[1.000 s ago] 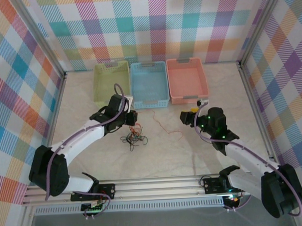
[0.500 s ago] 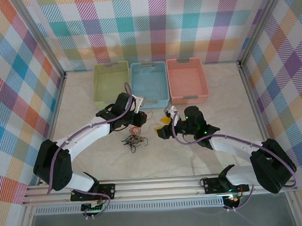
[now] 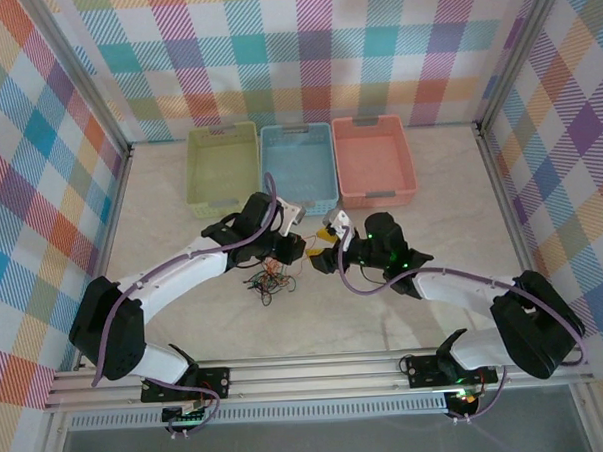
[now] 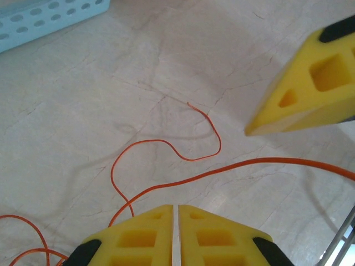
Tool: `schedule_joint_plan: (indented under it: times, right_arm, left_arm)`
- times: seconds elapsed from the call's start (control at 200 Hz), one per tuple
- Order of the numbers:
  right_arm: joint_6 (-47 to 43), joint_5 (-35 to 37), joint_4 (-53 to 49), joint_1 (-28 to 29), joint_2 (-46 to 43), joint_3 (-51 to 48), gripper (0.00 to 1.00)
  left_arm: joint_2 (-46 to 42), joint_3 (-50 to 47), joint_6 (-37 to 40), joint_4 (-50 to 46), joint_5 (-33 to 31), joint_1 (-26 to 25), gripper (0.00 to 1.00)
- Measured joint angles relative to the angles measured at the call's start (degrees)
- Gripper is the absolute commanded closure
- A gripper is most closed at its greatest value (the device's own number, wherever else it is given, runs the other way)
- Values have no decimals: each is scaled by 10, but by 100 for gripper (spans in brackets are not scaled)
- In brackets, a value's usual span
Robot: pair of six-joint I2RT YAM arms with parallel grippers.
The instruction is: Untangle the cables
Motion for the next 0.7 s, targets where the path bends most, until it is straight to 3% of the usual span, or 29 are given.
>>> schedule_joint_plan:
  times: [0.21, 0.37, 0.545, 0.7]
  right_arm:
    - [-13, -1, 30, 1, 30, 0, 59]
    - [-20, -8, 38, 8, 32, 0, 100]
    - [-19, 16, 64, 7, 30, -9, 100]
    - [-18, 83, 85, 7, -2, -35, 100]
  left_arm:
    - [-1, -3, 1, 0, -17, -6, 89]
    - [-6, -5, 3, 0, -39, -9, 87]
    - [-16, -5, 2, -5, -41, -16, 81]
    - [-21, -5, -1, -18, -49, -23, 76]
